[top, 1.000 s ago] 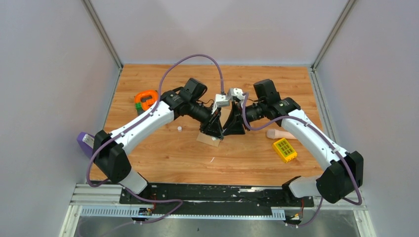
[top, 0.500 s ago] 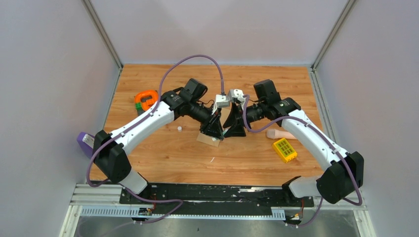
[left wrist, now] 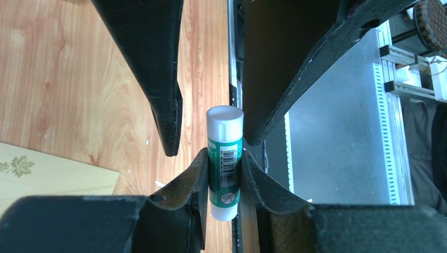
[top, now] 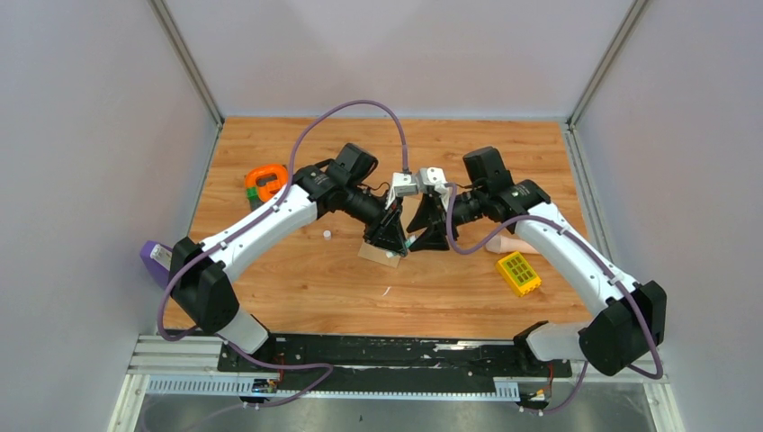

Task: Place the letter into the envelope and seal it
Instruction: Screw the solid glue.

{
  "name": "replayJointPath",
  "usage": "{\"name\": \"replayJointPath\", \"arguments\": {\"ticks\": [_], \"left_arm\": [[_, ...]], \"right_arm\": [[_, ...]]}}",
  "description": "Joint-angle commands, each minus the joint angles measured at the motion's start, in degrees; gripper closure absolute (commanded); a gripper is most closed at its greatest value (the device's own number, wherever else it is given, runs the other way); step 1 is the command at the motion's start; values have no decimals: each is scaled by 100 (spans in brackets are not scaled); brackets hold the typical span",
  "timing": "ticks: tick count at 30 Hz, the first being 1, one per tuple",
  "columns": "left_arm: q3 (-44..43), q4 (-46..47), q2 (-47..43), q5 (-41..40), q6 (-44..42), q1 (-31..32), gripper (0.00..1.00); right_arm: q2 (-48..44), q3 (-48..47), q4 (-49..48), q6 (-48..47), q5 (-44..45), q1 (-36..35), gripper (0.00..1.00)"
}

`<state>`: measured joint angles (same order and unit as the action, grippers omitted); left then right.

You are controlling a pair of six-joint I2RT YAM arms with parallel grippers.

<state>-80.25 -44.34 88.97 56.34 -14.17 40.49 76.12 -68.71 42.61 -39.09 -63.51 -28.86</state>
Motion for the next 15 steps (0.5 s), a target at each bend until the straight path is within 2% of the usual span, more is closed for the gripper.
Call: {"name": "replayJointPath", "arguments": {"ticks": [1,3,7,11,12,15], "left_arm": [[-47,127,-90,226,-41,12,100],[-45,127,-91,222,-48,12,100],[-52,140,-56,235,-44,13,100],[-69,138,-29,192,-35,12,99],[-65,141,-38,154,-34,12,95],[-40,171,-86,55,-25,12,83]], "right_arm": [[-141,37,134,-422,-1,-101,52],[-138,25,175,-466,-22,-126,53],[-117,-11,227,-465,-138,-173,66],[-103,-113,271,-408,-374,-190,96],[-98,-135,307,-411,-419,-190,100],[-88,-223,495,-505,-469,-190,100]]}}
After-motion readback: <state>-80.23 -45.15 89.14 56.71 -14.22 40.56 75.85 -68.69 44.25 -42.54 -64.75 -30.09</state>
